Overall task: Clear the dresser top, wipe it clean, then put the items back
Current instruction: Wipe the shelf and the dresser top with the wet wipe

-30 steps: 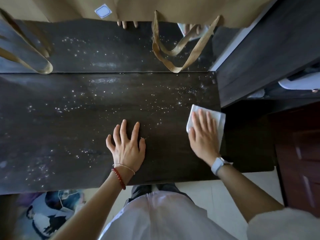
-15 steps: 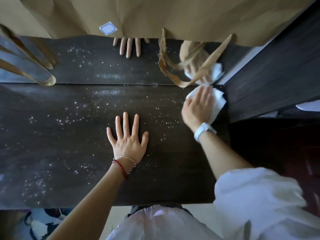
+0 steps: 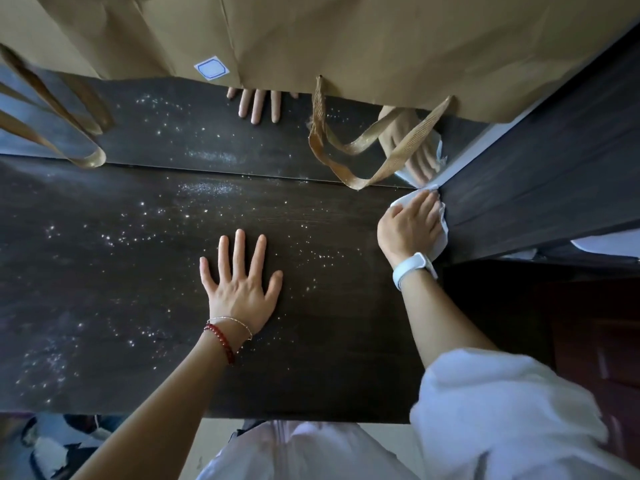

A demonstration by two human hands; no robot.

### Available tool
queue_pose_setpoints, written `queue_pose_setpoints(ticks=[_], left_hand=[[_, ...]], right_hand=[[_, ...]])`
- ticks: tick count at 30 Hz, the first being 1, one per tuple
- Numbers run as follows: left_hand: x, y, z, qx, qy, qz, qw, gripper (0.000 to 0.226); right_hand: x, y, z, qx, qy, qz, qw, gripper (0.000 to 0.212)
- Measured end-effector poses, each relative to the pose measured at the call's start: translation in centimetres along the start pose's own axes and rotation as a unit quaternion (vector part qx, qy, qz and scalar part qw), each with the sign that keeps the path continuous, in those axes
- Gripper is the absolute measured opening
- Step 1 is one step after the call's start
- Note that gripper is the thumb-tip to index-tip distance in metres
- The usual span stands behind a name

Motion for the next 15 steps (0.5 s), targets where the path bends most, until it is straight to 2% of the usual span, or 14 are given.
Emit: queue_pose_setpoints(ticks=[3, 6, 9, 12, 14, 15], left_hand=[[0.0, 0.0, 0.0, 0.0, -0.006, -0.007, 1.0, 0.074], [0.0, 0.0, 0.0, -0.001, -0.001, -0.006, 1.0, 0.074], [0.0, 0.0, 0.0, 0.0, -0.002, -0.001, 1.0, 0.074], [-0.1, 0.0, 0.1, 0.002, 0.001, -0.005, 1.0, 0.075], [-0.1, 0.0, 0.0, 0.003, 0.001, -0.011, 1.0, 0.075], [-0.1, 0.1, 0.0, 0.003, 0.0, -0.011, 1.0, 0.075]], right_hand=[[0.0, 0.6, -0.6, 0.02, -0.017, 0.021, 0.999, 0.058], [0.3, 0.1, 0.3, -0.005, -0.016, 0.043, 0.999, 0.056], [1.9, -3.0, 0.8, -0.131, -0.061, 0.032, 0.989, 0.058], [2.9, -4.1, 0.9, -0.254, -0.125, -0.01, 0.959, 0.055], [2.2, -2.3, 1.9, -0.269, -0.15, 0.006, 0.951, 0.053], [1.6, -1.4, 2.4, -0.247, -0.153, 0.016, 0.957, 0.053]])
Point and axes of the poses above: each hand's wrist, its own y-axis towards the middle knuckle, its own x-axis out of the palm, z = x × y, the point moved 1 cm from there along y, towards the middle knuckle, and after that the axes turned 12 degrees about -z, right-handed, at the moved point
